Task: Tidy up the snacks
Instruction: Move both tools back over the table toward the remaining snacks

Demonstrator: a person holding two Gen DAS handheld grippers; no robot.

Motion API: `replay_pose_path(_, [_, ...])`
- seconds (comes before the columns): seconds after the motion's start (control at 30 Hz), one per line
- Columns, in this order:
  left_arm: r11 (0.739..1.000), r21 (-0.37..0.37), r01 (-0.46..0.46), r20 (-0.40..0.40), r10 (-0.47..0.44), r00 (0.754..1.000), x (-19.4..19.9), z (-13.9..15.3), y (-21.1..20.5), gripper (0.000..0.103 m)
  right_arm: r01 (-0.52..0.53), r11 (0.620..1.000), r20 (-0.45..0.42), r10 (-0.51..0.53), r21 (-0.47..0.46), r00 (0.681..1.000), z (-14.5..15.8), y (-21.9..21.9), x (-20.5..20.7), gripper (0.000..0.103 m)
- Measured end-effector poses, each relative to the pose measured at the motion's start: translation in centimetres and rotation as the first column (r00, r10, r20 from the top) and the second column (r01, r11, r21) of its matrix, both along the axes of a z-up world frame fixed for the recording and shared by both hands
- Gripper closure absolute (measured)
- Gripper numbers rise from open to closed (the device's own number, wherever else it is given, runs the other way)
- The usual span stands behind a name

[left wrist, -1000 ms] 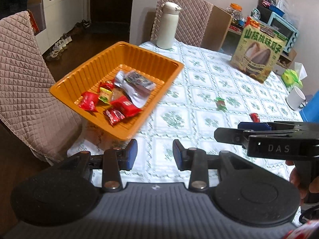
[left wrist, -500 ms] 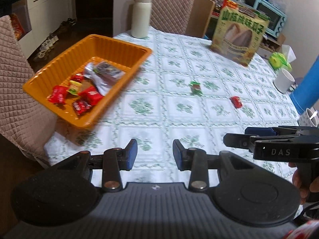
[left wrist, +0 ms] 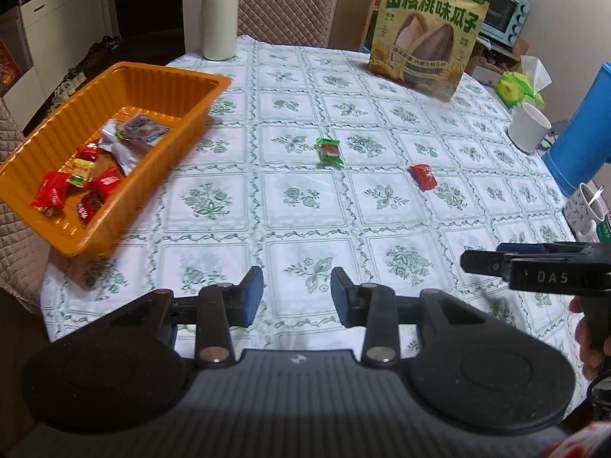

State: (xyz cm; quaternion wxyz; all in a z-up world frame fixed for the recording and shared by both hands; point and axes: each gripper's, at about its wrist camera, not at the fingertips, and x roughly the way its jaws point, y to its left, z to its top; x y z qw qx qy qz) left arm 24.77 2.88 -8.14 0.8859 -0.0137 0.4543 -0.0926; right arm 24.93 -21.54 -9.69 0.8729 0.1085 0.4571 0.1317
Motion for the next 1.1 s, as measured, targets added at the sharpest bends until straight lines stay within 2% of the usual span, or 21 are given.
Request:
replay_pose_path(0.33, [1.0,0.017,0.015,0.007,-0.015,1.0,3.0,-1.4,-1.5,0.068,0.055,0.997,0.011,-0.055,-0.055,0.998,-1.2,-2.5,2.0,0.036])
replay_pose_path(0.77, [0.999,0.029,0.037,0.034,-0.038,0.999,7.9,-2.2,-3.1,0.068,0.032,0.995,0.052,-0.027,-0.098,0.998,-1.9,-1.9,7.1,0.036])
replay_pose_path(1.1, [0.998,0.041,0.04,0.028,-0.041,0.999,9.6,-2.9,-2.8,0.068,0.026,0.993,0.079,-0.018,-0.112,0.997,-2.6,-1.2,10.2,0.036])
